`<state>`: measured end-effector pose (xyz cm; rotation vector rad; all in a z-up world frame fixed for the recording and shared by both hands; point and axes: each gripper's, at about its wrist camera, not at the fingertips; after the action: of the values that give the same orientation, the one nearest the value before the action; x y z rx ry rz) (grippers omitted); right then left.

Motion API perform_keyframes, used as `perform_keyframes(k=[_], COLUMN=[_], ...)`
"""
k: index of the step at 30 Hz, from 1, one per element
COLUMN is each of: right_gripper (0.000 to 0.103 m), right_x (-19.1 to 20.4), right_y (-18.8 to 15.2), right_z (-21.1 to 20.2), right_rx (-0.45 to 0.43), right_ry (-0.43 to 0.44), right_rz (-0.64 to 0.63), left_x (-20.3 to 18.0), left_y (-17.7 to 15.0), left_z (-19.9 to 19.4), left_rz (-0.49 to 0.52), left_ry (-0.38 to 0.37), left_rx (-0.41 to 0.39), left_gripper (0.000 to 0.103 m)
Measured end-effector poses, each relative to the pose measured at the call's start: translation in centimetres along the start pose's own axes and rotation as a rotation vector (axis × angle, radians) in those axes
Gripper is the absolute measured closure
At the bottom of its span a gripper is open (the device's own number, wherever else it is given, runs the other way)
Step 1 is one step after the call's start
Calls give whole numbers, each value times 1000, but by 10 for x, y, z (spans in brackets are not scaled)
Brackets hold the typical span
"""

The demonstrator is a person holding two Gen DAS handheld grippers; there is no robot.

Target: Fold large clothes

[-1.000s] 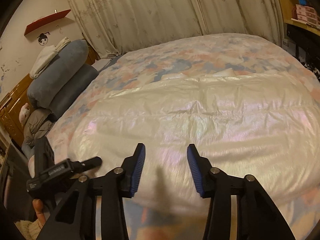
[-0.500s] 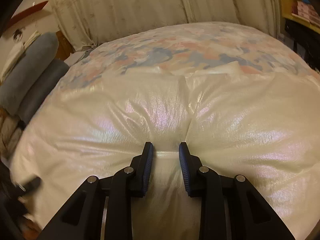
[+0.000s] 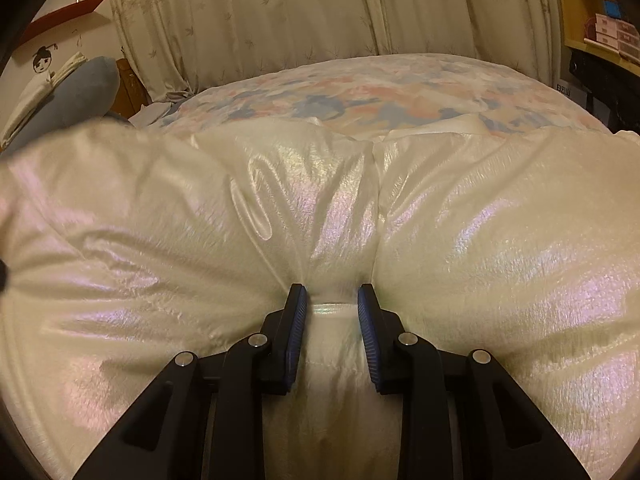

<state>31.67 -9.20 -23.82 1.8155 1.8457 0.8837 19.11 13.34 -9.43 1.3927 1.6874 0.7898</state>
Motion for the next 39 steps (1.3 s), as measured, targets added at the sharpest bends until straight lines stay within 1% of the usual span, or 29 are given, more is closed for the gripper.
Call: perform_keyframes(k=[2,5,6,8,9,11,13,14,15,17,18,19,21,22,23,24,25,26,27,28,29,30,31,34,36,37,38,39], right_gripper=[76,76,76,76,76,76,76,76,76,76,76,76,76,76,76,76,76,76,76,76,76,76,76,76,76,76,76,76], right_x=[-2,-6,-8,-13,-15,-17,-23,-27,-33,-50,-61,-72,-94,-111,-121,-137,-145,-163,-173,-187,-205,-217,-230,-257,-273,-279,-286,-295], right_y=[-2,-5,-4,-6,-6,-5,-4,-3,-3,-2,-2,-2,-1,-2,-2,-4,-5,-7,-9,-11,-16,-19,-22,-34,-45,-49,-54,-60], right_z=[-1,-2,1,-3,-3,-6,-12,-17,-25,-47,-64,-83,-116,-139,-152,-170,-181,-197,-205,-215,-227,-235,-241,-253,-257,-257,-253,-253], right_rx=[-3,-7,-7,-8,-6,0,7,17,31,37,24,-7,-66,-103,-124,-154,-169,-197,-212,-232,-261,-281,-300,-334,-336,-336,-332,-325], right_ry=[10,31,40,53,58,70,103,136,175,234,265,278,251,206,170,110,72,-3,-36,-72,-106,-124,-147,-215,-251,-266,-280,-288], right_rz=[7,25,32,42,45,51,72,86,107,165,205,233,267,291,306,323,333,360,377,406,451,482,513,569,595,608,621,630], left_x=[-22,-44,-51,-70,-82,-98,-122,-132,-149,-174,-192,-204,-229,-246,-259,-273,-291,-309,-324,-347,-362,-380,-402,-460,-505,-520,-536,-543], left_y=[1,-1,1,3,5,6,11,12,16,19,25,25,27,30,30,34,31,29,27,21,17,11,2,-23,-53,-66,-79,-88], left_z=[-8,-15,-23,-23,-33,-34,-46,-48,-63,-66,-76,-76,-79,-81,-81,-81,-80,-80,-81,-78,-76,-74,-67,-54,-41,-34,-29,-25], left_rz=[53,121,135,184,197,244,281,309,324,374,385,399,416,427,442,453,475,495,510,536,549,563,585,643,699,721,750,773], left_ry=[2,6,5,13,11,15,15,9,7,7,4,-3,-13,-17,-23,-28,-41,-52,-59,-78,-93,-108,-133,-175,-198,-200,-194,-186], left_rx=[-36,-70,-76,-90,-92,-94,-97,-102,-105,-114,-116,-115,-112,-112,-113,-113,-116,-117,-118,-116,-112,-104,-88,-56,-13,0,-6,-17], left_gripper=[70,70,70,70,70,70,70,70,70,70,70,70,70,70,70,70,70,70,70,70,70,70,70,71,71,71,71,71])
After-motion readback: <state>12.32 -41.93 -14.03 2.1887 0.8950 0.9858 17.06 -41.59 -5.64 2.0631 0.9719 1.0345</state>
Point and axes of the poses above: each gripper's, at about its wrist camera, not at the fingertips, and z roughly the way its jaws point, x to its left, y to its top, and after that the axes turned 3 degrees about y, right-handed
